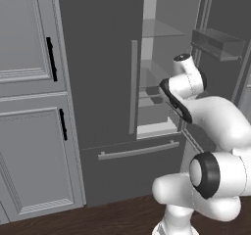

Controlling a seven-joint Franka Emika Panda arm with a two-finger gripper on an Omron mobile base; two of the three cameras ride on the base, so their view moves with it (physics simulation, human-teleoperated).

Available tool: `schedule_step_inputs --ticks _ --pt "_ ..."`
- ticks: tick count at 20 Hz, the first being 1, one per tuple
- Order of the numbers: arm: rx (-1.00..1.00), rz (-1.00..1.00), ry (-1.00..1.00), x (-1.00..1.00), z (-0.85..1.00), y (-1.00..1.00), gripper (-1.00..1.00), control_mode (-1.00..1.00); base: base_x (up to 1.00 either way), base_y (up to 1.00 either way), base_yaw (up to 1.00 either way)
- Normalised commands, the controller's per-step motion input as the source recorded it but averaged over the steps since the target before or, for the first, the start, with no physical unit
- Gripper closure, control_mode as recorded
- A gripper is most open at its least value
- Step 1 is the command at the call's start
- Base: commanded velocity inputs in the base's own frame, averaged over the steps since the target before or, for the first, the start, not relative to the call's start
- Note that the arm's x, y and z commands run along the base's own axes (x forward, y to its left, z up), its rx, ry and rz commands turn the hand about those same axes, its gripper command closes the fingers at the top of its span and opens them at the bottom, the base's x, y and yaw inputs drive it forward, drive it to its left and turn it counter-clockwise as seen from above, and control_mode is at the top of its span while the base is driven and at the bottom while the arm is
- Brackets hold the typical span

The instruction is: Take the strawberry from the fridge and place it on top of the pancake, located on the dining counter.

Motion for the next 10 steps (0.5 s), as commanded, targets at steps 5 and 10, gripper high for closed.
schedule_step_inputs --ticks 5,10 --pt "0.36 -0.56 -0.42 0.00 0.13 0.56 -1.00 -1.00 0.00 0.00 0.00" --pt "0.27 -0.51 -0.60 0.00 0.54 0.78 -1.00 -1.00 0.00 0.00 0.00"
